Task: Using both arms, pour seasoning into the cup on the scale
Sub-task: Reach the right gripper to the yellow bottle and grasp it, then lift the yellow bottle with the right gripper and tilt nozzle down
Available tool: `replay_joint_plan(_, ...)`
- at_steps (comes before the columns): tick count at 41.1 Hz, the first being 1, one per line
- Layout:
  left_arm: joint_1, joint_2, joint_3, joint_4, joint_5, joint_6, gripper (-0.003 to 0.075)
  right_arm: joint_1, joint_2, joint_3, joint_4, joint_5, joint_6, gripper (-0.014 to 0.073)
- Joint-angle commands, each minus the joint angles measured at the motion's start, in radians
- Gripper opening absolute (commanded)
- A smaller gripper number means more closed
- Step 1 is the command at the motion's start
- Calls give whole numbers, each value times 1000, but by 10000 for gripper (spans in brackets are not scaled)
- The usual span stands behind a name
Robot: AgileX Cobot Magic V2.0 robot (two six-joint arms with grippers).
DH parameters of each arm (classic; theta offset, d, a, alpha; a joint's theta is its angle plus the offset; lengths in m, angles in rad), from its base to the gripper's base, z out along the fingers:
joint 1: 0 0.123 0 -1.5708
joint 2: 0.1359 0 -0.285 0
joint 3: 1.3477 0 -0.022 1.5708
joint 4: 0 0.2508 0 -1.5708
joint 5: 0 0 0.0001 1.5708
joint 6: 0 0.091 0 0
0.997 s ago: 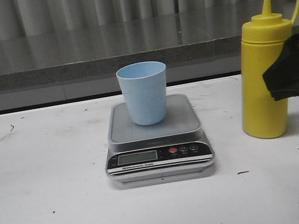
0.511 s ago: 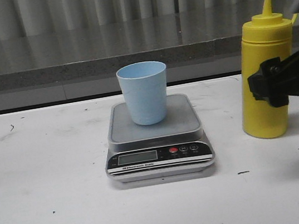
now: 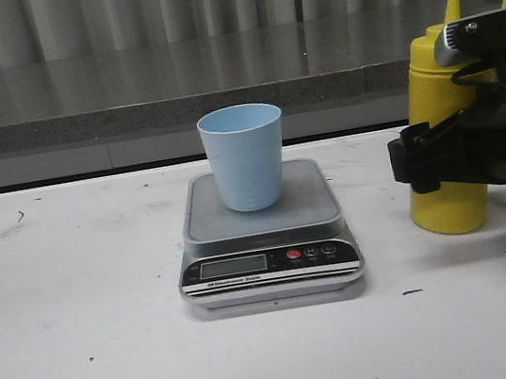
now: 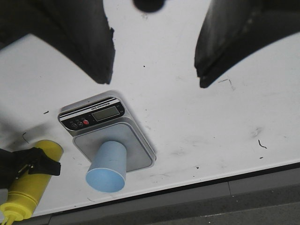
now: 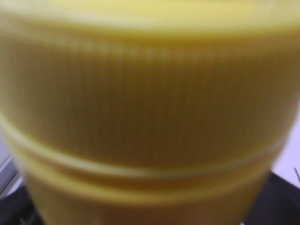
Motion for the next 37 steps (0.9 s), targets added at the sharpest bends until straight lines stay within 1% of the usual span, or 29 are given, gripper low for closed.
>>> replay_joint_plan(1, 1, 11, -23, -4, -79, -9, 388, 2, -31, -20, 0, -98, 26, 507)
replay_joint_plan(2, 1, 11, -23, -4, -79, -9, 388, 2, -31, -20, 0, -98, 26, 474)
replay_joint_plan(5, 1, 11, -23, -4, -79, -9, 388, 2, -33, -20, 0, -98, 26, 412)
replay_joint_plan(7, 1, 11, -23, -4, -79, -9, 388, 2, -38, -19, 0, -98, 25, 390)
replay_joint_plan(11, 1, 11, -23, -4, -79, -9, 388, 2, -82, -16, -1, -71, 13, 388)
replay_joint_plan(16, 1, 11, -23, -4, -79, -9, 388, 2, -179, -27, -1, 50, -52, 376)
replay_joint_plan(22, 1, 11, -23, -4, -79, -9, 388, 2, -304, -86, -1, 304, -187, 372)
replay_joint_plan(28, 1, 11, -23, -4, -79, -9, 388, 2, -412, -191, -14, 628, -351, 372)
replay_joint_plan(32, 1, 11, -23, -4, -79, -9, 388, 2, -448, -281, -36, 833, -453, 372)
replay_joint_plan(37, 1, 11, -23, -4, -79, -9, 388, 3, -457, -413, -69, 1082, -520, 372)
